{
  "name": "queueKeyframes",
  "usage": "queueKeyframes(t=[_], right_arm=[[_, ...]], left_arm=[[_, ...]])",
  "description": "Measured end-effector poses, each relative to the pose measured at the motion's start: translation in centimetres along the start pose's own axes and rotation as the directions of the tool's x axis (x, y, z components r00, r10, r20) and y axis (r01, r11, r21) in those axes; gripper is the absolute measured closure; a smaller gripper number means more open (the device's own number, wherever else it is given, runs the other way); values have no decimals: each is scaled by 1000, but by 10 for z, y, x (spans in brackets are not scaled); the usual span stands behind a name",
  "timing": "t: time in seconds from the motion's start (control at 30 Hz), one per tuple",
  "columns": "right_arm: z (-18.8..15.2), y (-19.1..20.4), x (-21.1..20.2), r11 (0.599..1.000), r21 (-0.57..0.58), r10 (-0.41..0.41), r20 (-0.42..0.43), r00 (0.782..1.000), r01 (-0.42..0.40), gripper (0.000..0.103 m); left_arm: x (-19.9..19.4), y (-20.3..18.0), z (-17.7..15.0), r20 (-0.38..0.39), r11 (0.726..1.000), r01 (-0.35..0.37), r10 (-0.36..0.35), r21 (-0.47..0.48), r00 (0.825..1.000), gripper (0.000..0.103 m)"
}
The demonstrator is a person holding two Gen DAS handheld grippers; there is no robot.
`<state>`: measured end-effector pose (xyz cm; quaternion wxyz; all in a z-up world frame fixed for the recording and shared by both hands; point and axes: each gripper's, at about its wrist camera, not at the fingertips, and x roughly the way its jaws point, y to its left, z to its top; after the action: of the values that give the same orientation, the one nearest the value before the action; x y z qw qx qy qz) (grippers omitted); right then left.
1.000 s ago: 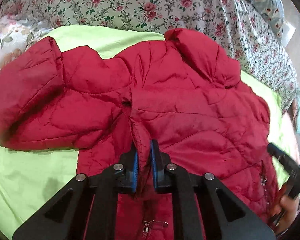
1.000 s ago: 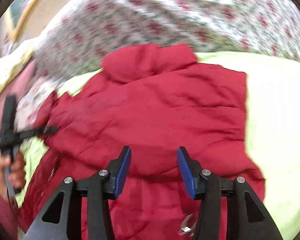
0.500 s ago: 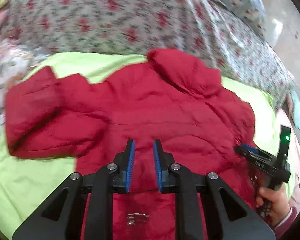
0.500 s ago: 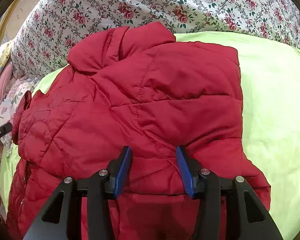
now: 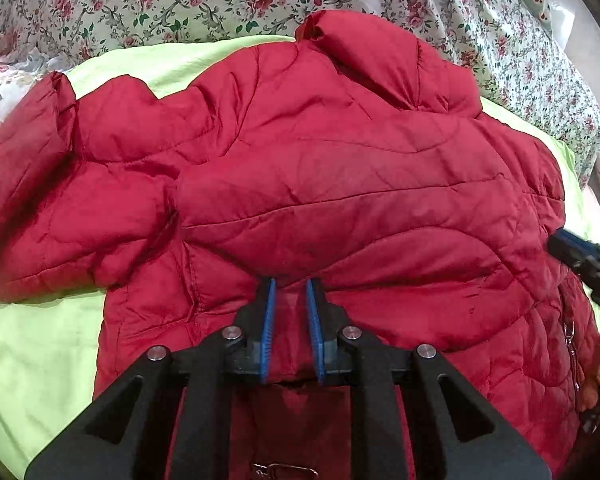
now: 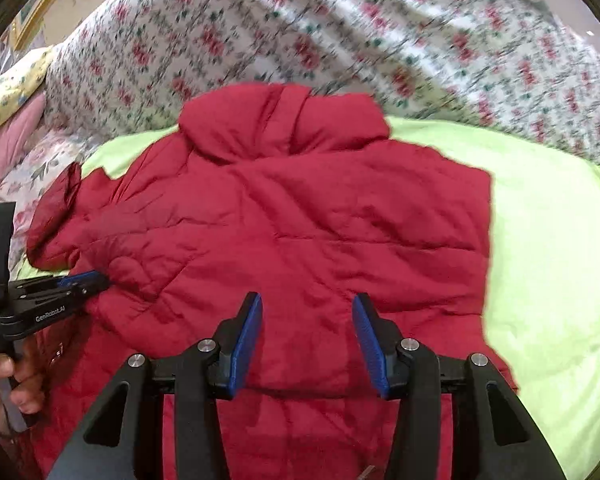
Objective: Fold large clothes
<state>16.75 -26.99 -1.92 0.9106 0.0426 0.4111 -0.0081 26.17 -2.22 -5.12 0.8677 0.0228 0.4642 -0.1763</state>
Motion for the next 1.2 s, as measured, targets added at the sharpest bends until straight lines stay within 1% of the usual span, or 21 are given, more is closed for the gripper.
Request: queueKeyframes(t=[0.03, 0.1, 0.13, 0.2, 0.27, 0.3, 0.37, 0.4, 0.43, 0.47, 0.5, 0.6, 0.7, 0.8, 0.87, 0.97, 1.03, 1.07, 1.1, 1.2], right_arm=[[-1, 0, 7, 1000, 0, -6, -18, 1000, 6, 55], [-9, -5, 31, 1000, 7, -28, -86, 996, 28, 55], [-13, -8, 38, 1000, 15, -21, -95, 995, 23, 55], [-19, -15, 45, 1000, 24, -2, -76, 997, 4, 55], [-18, -16, 45, 999, 31, -5, -78, 997, 7, 55], [-18, -14, 45, 1000, 27, -10, -80, 997, 12, 55], [-16, -15, 42, 999, 30, -6, -78, 997, 9, 55], [-16, -17, 38, 999, 41, 5, -75, 997, -2, 55], [-15, -19, 32, 998, 58, 19, -71, 997, -15, 55], [-16, -20, 28, 997, 72, 29, -67, 997, -24, 55], [-16, -23, 23, 995, 95, 45, -60, 997, -40, 55], [-19, -28, 12, 988, 136, 77, -51, 996, -69, 55], [-24, -27, -1, 986, 146, 93, -48, 995, -85, 53], [-31, -22, -14, 983, 138, 124, -42, 991, -118, 47], [-36, -20, -19, 982, 133, 141, -49, 989, -134, 46], [-44, -18, -23, 977, 146, 171, -76, 982, -159, 46], [-48, -16, -27, 974, 146, 186, -84, 979, -172, 46], [-50, -15, -30, 973, 143, 193, -86, 978, -179, 46], [-51, -14, -32, 972, 144, 200, -87, 976, -186, 46], [-55, -10, -38, 966, 154, 221, -88, 971, -206, 46]], left_arm=[[1, 1, -4, -2, 1000, 5, -5, -3, 1000, 87], [1, 3, -7, -3, 1000, 17, -17, -10, 1000, 88], [1, 3, -8, -3, 1000, 19, -19, -10, 1000, 88], [1, 3, -9, -4, 1000, 21, -21, -6, 1000, 88], [-4, 2, -9, 0, 1000, 22, -22, -2, 1000, 88], [-10, 3, -9, 9, 999, 35, -35, 1, 999, 86], [-22, 5, -10, 33, 999, 41, -41, 6, 999, 69], [-32, 9, -12, 66, 1000, 12, -13, 7, 998, 52], [-39, 12, -13, 89, 1000, -20, 19, 5, 996, 43], [-44, 17, -14, 107, 998, -56, 55, 1, 993, 43], [-48, 23, -16, 111, 997, -73, 73, -4, 991, 43], [-53, 41, -19, 107, 994, -104, 107, -30, 988, 43], [-54, 57, -23, 101, 988, -146, 150, -43, 984, 43], [-54, 74, -23, 93, 983, -163, 170, -78, 981, 43], [-56, 81, -23, 93, 980, -178, 186, -94, 978, 43], [-58, 89, -20, 103, 967, -234, 244, -99, 964, 41], [-61, 97, -14, 119, 953, -283, 295, -108, 948, 28], [-61, 102, -12, 125, 947, -299, 312, -115, 942, 26], [-62, 108, -7, 129, 937, -324, 340, -128, 932, 21], [-57, 122, 6, 125, 913, -381, 399, -146, 908, 19]])
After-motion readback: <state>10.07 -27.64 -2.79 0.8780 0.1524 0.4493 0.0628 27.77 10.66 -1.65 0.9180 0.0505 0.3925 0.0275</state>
